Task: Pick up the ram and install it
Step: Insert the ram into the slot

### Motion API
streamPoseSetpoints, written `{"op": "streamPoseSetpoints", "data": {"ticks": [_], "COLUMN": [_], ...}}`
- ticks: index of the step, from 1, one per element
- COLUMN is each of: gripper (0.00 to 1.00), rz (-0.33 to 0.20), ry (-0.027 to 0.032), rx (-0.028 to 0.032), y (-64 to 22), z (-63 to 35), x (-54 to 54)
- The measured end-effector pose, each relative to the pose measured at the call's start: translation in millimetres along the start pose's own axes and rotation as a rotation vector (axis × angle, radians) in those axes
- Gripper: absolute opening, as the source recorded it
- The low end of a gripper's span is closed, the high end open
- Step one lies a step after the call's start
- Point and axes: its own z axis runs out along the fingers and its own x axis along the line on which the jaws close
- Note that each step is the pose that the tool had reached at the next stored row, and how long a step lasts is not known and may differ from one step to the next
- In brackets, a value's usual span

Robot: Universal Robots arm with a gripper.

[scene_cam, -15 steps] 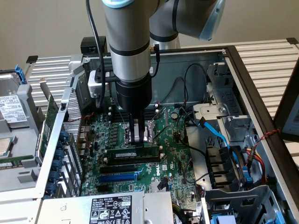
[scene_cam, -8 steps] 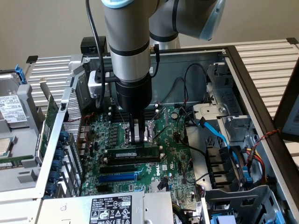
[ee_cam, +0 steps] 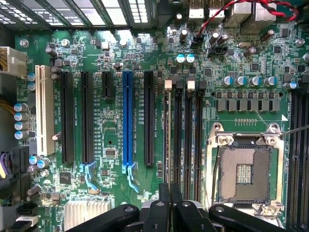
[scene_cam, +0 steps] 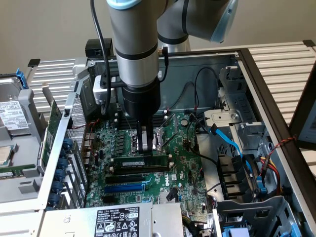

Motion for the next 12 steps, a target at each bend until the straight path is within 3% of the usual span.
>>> {"op": "streamPoseSetpoints", "data": {"ticks": [12], "gripper": [0.12], "rz": [0.0], "ry": [-0.0001], "rx": [0.0021], "y": [1.4], "z": [0.0], "x": [0.0]}}
